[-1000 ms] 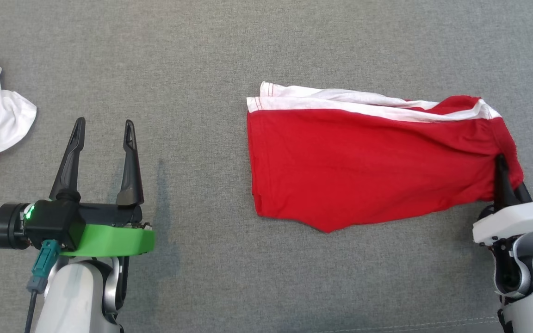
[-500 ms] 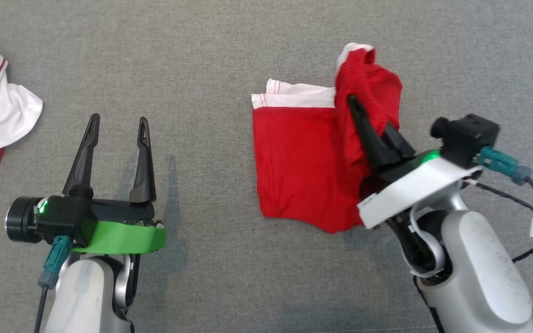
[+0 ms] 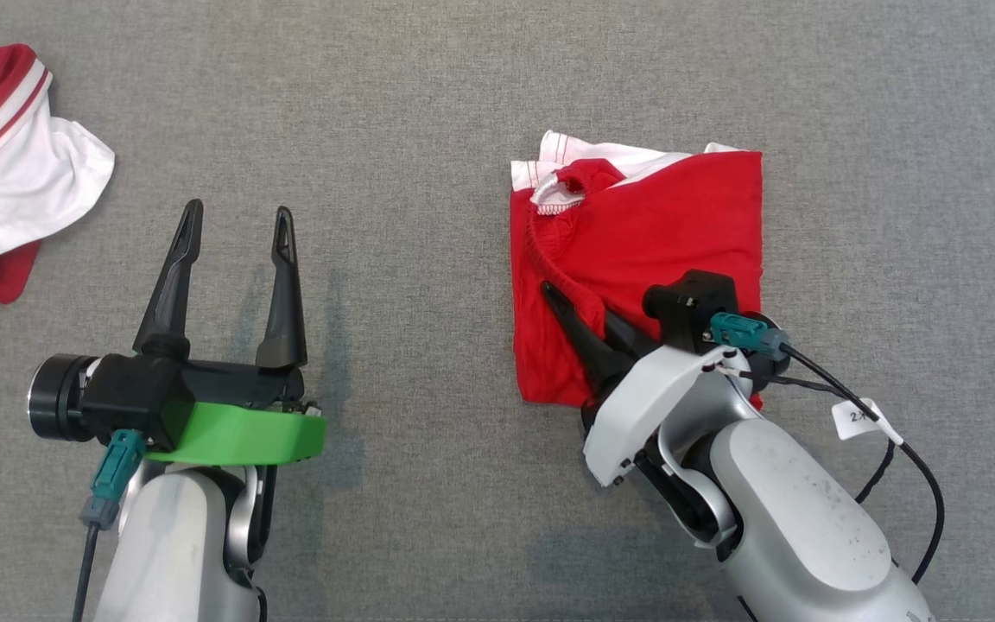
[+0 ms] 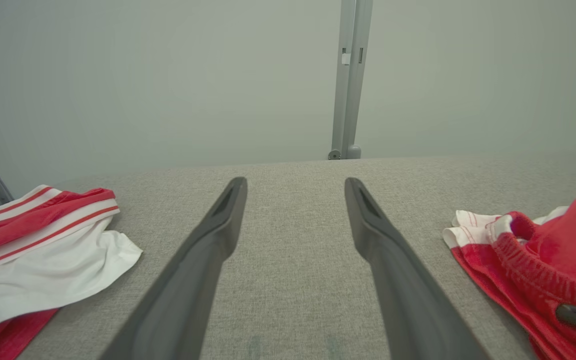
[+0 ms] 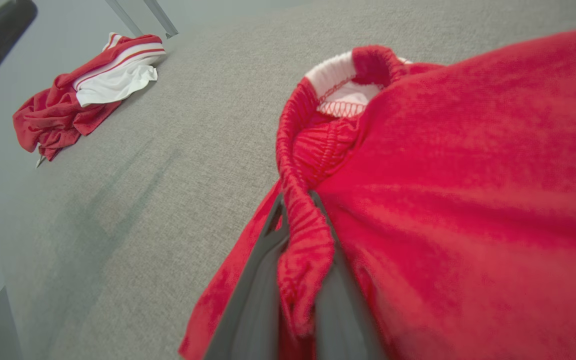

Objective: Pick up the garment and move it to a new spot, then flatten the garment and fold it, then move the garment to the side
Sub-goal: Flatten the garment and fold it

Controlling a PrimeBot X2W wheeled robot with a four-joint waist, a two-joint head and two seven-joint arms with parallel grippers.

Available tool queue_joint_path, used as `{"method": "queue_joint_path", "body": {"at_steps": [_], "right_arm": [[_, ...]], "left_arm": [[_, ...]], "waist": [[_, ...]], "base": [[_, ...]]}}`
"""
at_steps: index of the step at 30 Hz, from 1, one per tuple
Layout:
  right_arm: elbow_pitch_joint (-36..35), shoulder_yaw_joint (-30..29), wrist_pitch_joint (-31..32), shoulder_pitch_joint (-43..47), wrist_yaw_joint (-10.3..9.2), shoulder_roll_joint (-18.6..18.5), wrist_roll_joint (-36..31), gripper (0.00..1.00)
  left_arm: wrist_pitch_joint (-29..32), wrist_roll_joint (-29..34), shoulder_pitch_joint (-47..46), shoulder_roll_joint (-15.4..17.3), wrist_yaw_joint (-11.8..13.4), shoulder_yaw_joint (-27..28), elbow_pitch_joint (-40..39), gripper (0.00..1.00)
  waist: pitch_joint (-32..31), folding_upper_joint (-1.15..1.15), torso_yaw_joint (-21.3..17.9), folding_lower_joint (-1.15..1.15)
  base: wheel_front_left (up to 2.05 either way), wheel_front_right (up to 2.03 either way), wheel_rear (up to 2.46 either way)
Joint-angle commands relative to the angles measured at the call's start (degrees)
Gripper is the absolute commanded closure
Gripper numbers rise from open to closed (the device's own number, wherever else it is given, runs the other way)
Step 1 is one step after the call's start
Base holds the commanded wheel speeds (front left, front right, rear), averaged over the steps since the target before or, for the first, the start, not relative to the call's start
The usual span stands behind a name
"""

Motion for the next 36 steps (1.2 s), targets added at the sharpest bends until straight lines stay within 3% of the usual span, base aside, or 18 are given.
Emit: {"method": "queue_joint_path", "body": {"at_steps": [1, 2, 3, 4, 8, 13, 18, 26, 30, 36], "right_arm": [[0.84, 0.81, -0.42, -0.81, 0.0, -0.04, 0.48, 1.0], [1.16, 1.09, -0.75, -1.1, 0.0, -0.05, 0.55, 0.82], [1.24, 1.52, -1.08, -1.36, 0.0, -0.04, 0.76, 0.36], [1.13, 2.06, -1.56, -1.54, 0.0, -0.03, 0.87, 0.0], [-0.63, 3.53, -3.88, -1.62, 0.0, -0.09, -0.04, 0.0], [-7.2, 3.16, -9.29, 0.57, 0.0, -3.38, -2.35, 0.0], [-12.97, -7.18, -14.8, 5.06, 0.0, -4.36, -5.9, 0.0], [-13.75, -24.2, -16.96, 11.52, 0.0, -2.59, -9.93, 0.0], [-12.66, -26.85, -17.47, 13.56, 0.0, -2.45, -9.83, 0.0], [-11.23, -26.18, -17.85, 15.91, 0.0, -2.4, -8.91, 0.0]], "left_arm": [[-0.17, 0.16, -0.73, -0.23, -0.35, 0.23, 0.14, 0.0], [-0.17, 0.25, -0.78, -0.26, -0.41, 0.26, 0.24, 0.0], [-0.17, 0.25, -0.83, -0.32, -0.45, 0.32, 0.36, 0.0], [-0.17, 0.24, -0.87, -0.38, -0.43, 0.38, 0.44, 0.0], [-0.17, 0.3, -0.72, -0.52, -0.52, 0.57, 0.67, 0.0], [-0.17, 0.47, 0.43, -0.57, -0.59, 1.24, 1.13, 0.0], [-0.17, 0.4, 1.33, -0.08, -0.55, 2.42, 1.69, 0.0], [-0.17, -1.0, 3.21, 1.12, 0.0, 4.93, 2.67, 0.0], [0.11, -1.29, 4.64, 1.74, -0.02, 5.27, 3.1, 0.0], [1.29, -2.11, 7.15, 2.35, -0.45, 5.07, 3.62, 0.0]], "waist": [[0.1, 0.0, -0.07, 0.0], [0.08, 0.0, -0.13, 0.0], [0.03, 0.0, -0.19, 0.0], [-0.07, 0.0, -0.26, 0.0], [-0.63, 0.0, -0.58, 0.0], [-2.27, 0.0, -1.52, 0.0], [-4.29, 0.0, -2.9, 0.0], [-8.28, 0.0, -4.58, 0.0], [-10.51, 0.0, -4.97, 0.0], [-14.68, 0.0, -5.2, 0.0]], "base": [[0.0, 0.0, 0.0], [0.0, 0.0, 0.0], [0.0, 0.0, 0.0], [0.0, 0.0, 0.0], [0.0, 0.0, 0.0], [0.0, 0.0, 0.0], [0.0, 0.0, 0.0], [0.0, 0.0, 0.0], [0.0, 0.0, 0.0], [0.0, 0.0, 0.0]]}}
